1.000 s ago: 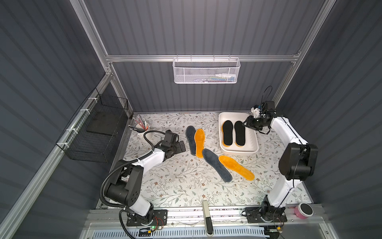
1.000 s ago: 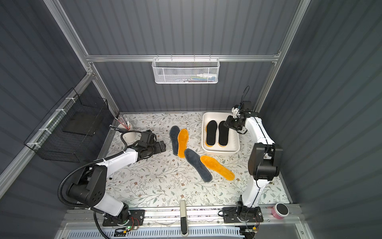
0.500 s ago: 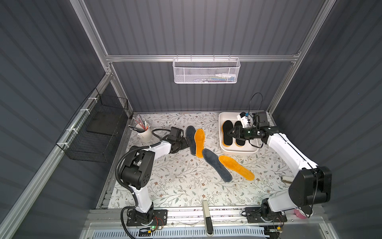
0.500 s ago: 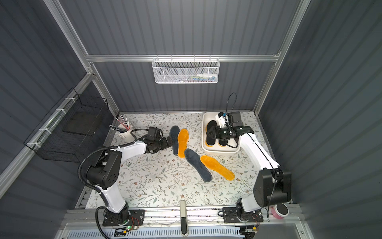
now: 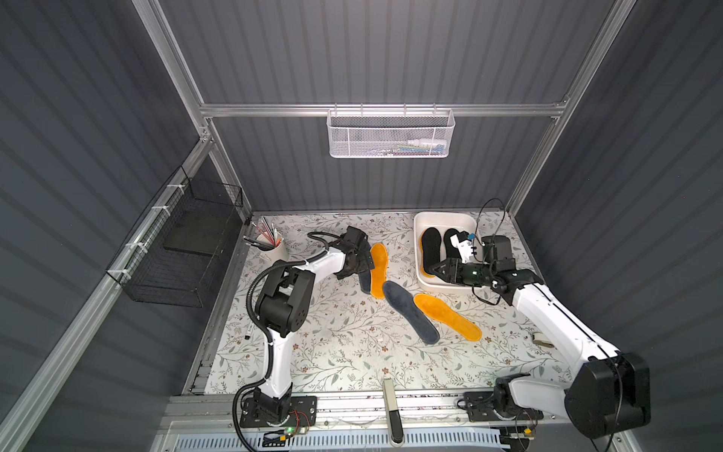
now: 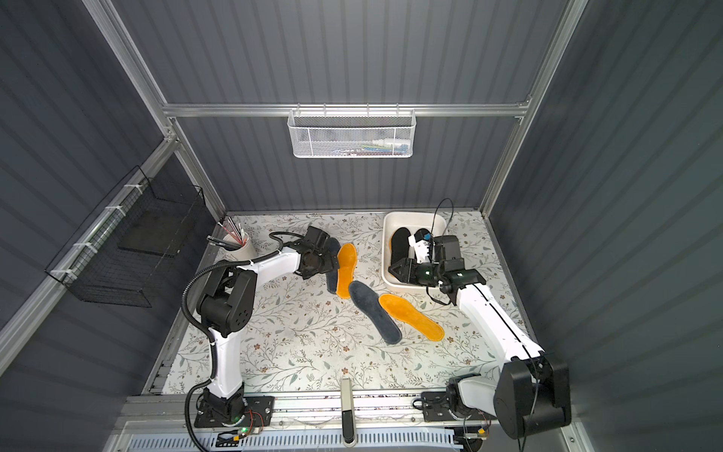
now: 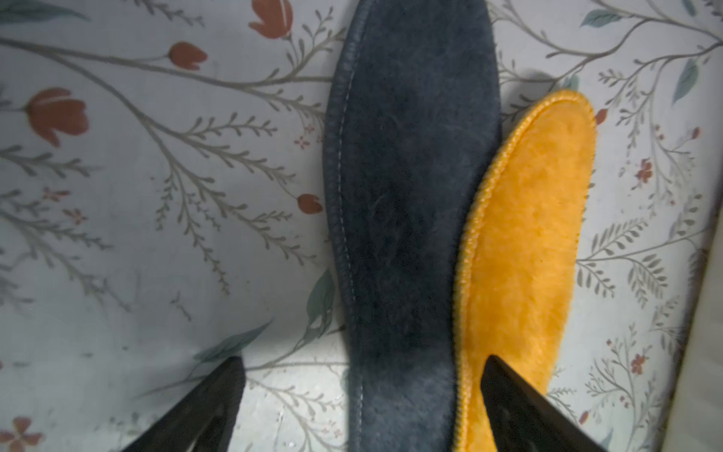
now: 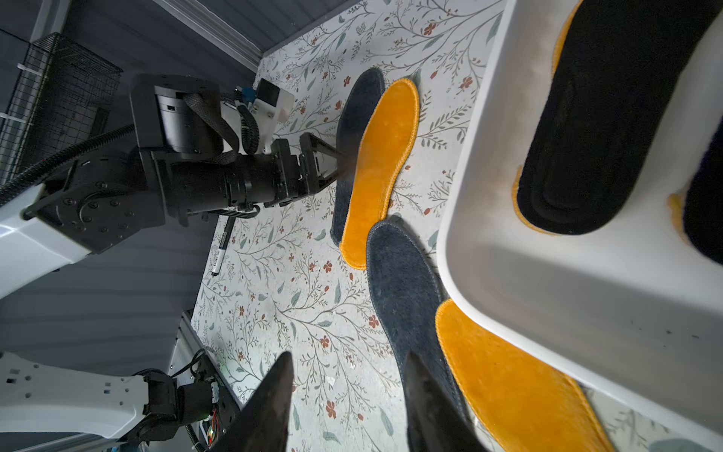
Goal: Put the insoles into the storage box
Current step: Pick up the insole from the center of the board.
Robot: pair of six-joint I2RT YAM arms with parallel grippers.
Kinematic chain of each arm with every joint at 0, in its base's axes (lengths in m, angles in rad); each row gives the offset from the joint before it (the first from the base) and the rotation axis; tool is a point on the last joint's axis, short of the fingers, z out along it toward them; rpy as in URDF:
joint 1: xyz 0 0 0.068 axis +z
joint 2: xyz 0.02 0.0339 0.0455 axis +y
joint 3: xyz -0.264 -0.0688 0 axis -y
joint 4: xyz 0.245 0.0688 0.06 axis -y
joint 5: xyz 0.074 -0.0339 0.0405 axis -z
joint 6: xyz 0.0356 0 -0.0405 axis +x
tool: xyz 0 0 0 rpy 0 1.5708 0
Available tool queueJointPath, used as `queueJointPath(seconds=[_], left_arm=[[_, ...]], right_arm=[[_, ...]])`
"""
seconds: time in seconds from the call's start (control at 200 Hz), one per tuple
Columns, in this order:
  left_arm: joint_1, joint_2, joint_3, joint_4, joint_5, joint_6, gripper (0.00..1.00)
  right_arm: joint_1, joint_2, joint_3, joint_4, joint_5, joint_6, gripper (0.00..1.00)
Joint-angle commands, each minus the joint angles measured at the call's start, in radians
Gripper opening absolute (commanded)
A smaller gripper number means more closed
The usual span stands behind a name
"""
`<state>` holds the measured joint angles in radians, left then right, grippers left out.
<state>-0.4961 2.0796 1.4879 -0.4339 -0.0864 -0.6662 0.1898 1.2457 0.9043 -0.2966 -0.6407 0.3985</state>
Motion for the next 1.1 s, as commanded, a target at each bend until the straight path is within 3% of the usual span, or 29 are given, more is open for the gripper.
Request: queueJointPath(seconds=[0.0,0.16,0.37,0.545,0.751,0.921,1.096], left_arm=[[-0.012,0.030,0.028,-0.176,-0.099,-0.004,0.90],[-0.033,0.077,0.076,-0.244,-0.133,-0.009,0.83],[-0.041,0.132,0.121,-0.296,-0.144,-0.009,0.82],[-0.050,0.232,0.218,-0.442,-0.188,0.032,0.77],[-0.050,0.203,0.153,-0.425,-0.204,0.039,0.55],[-0.047,0.182,0.093,-0.377,-0.174,0.052,0.45],[-0.022,0.170,0.025,-0.315,-0.111,0.069,0.42]], right_arm=[[0.002,-0.012,-0.041,0.085,-0.051,0.037,0.46],[0.002,-0.013,-0.080,0.146,-0.085,0.068,0.46],[0.002,-0.033,-0.105,0.170,-0.097,0.072,0.47],[0.002,-0.030,-0.119,0.199,-0.105,0.083,0.47],[0.001,-0.011,-0.116,0.230,-0.117,0.104,0.47],[0.002,0.004,-0.111,0.234,-0.119,0.116,0.47],[0.002,-0.003,-0.110,0.226,-0.107,0.128,0.47]])
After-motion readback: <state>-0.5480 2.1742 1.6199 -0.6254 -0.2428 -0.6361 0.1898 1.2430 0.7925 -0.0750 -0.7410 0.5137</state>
